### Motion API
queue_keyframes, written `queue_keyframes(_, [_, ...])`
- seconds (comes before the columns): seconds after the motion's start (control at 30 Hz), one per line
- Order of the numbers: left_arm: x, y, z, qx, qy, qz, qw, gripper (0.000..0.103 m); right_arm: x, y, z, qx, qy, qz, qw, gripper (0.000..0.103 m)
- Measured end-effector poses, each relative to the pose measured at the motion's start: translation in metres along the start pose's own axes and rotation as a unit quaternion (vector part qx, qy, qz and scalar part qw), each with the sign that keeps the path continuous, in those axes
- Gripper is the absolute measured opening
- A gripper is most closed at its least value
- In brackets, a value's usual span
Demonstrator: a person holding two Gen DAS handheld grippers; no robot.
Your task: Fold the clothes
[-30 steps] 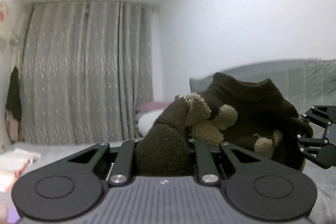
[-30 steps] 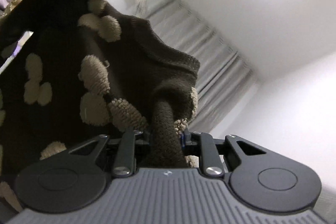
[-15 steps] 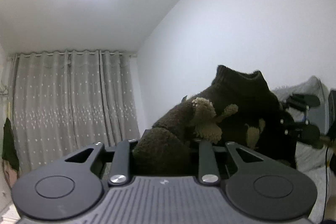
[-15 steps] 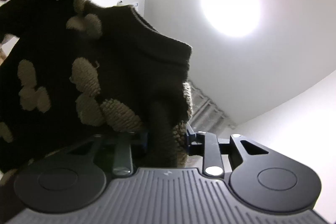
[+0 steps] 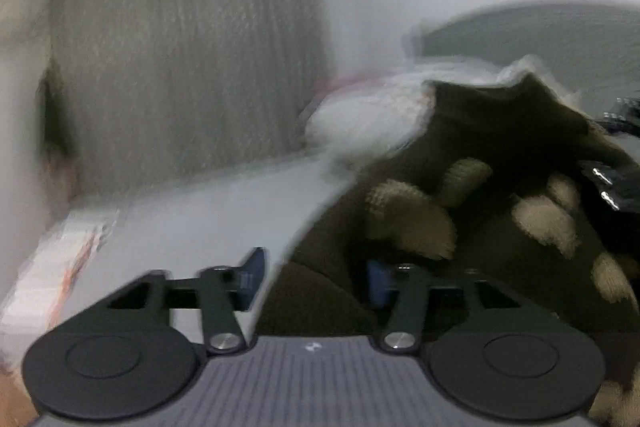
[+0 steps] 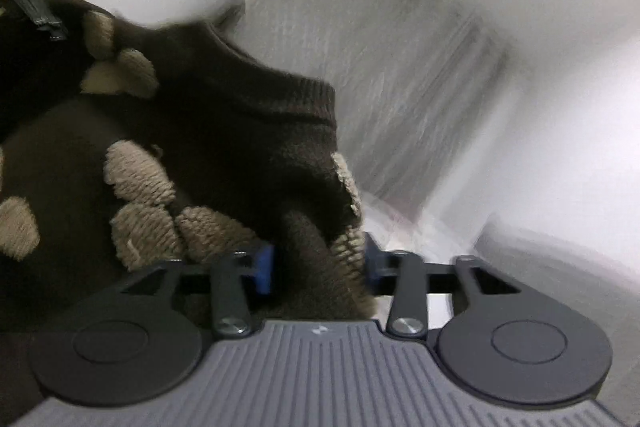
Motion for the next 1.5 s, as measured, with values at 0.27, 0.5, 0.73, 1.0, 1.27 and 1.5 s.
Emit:
queue_keyframes(0.27, [0.114, -0.021, -0.033, -0.001, -0.088, -0.033, 0.9956, 0.072, 0.126, -0.003, 0.008, -0.024, 0.129, -0.103, 0.986, 0.081])
queue_keyframes(0.5, [0.213, -0.035, -0.09, 0.005, -0.252, -0.045, 0.9667, 0.078, 0.255, -0.063, 0.04, -0.071, 0.434, -0.277, 0.854, 0.081])
queue_keyframes(0.73, [0.245, -0.015, -0.113, -0.071, -0.276, -0.11, 0.9523, 0.079, 0.287, -0.075, -0.001, -0.113, 0.341, -0.356, 0.863, 0.081])
queue_keyframes(1.0, [0.243, -0.001, -0.104, -0.038, -0.262, -0.096, 0.9594, 0.011, 0.253, -0.097, -0.026, -0.122, 0.243, -0.298, 0.915, 0.014])
queue_keyframes(1.27, [0.235, -0.026, -0.139, -0.031, -0.315, -0.035, 0.948, 0.009, 0.185, -0.118, 0.027, 0.237, 0.0, -0.065, 0.969, 0.014])
queue_keyframes(1.5, [0.239, -0.04, -0.161, -0.045, -0.327, -0.013, 0.9438, 0.01, 0.248, -0.002, 0.053, 0.347, -0.155, -0.224, 0.898, 0.054])
Point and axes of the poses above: each gripper's, at about its wrist camera, not at the fingertips, and y roughly the way its jaws point, z to its right, x to its underside, the point moved 1 cm from there along y, roughly the way its jaws point, and after that the axes turned 15 degrees about x, right-handed, at the moved point
